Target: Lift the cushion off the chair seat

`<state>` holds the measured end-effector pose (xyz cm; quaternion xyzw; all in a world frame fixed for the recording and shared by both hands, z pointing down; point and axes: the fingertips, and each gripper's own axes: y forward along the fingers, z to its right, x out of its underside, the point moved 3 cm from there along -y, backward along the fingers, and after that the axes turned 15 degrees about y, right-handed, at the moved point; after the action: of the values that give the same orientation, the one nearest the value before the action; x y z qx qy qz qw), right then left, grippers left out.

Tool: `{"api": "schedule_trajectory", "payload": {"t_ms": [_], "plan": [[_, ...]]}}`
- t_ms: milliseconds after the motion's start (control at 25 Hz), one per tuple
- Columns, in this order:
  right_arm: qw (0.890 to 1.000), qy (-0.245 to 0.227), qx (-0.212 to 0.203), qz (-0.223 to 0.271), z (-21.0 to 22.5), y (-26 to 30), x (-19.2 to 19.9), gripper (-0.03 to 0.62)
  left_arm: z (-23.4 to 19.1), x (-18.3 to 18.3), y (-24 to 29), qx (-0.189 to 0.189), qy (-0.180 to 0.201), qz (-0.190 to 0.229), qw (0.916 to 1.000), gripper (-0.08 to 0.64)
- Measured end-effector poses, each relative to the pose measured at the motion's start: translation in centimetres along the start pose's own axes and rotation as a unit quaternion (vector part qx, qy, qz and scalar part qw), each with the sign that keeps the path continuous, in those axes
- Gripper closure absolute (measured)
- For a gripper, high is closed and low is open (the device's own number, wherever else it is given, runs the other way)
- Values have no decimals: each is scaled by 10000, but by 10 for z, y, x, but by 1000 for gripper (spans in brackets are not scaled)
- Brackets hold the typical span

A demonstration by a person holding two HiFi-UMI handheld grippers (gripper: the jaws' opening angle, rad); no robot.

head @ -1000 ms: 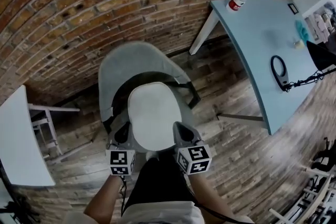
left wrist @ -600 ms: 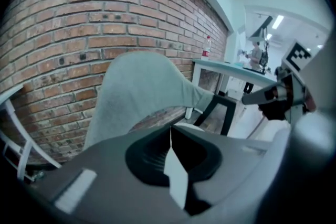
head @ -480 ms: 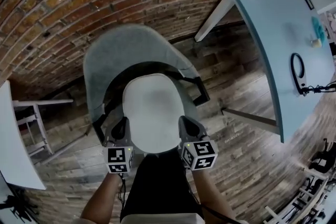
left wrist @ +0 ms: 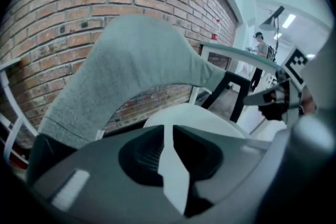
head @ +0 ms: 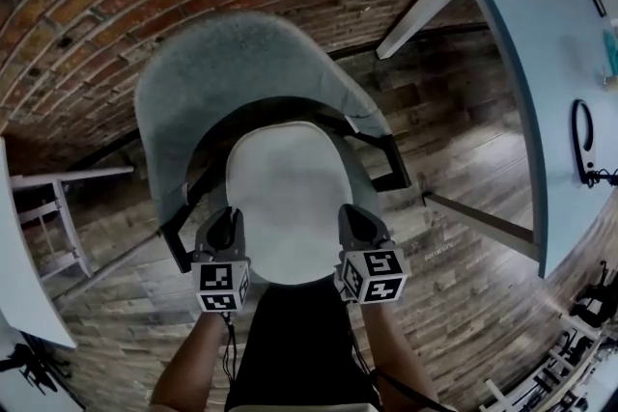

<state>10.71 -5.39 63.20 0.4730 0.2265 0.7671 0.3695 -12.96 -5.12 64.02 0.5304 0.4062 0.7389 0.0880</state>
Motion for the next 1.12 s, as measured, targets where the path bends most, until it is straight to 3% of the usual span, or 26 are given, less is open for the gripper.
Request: {"api": "schedule_trajectory", "payload": {"t_ms": [120, 200, 360, 680, 880, 1120], "plan": [[9999, 43, 87, -90, 14, 13, 9, 589, 1, 16, 13, 36, -128, -106, 9999, 518], [9997, 104, 124, -158, 23, 22, 16, 508, 1, 27, 20, 25, -173, -158, 9997, 491], [9994, 137, 258, -202, 38, 36, 24, 505, 0, 46, 33, -8, -361, -248, 9990, 439], [9982, 185, 367, -429, 53, 58, 40, 377, 1, 74, 55, 25, -720, -488, 9962, 337], [9968, 233, 476, -605, 60, 69, 50, 364, 1, 84, 64, 101, -1102, -637, 9918, 301], [9948, 228, 549, -822, 66, 79, 59, 364, 3, 92, 71, 187, -1230, -764, 9893, 299]]}}
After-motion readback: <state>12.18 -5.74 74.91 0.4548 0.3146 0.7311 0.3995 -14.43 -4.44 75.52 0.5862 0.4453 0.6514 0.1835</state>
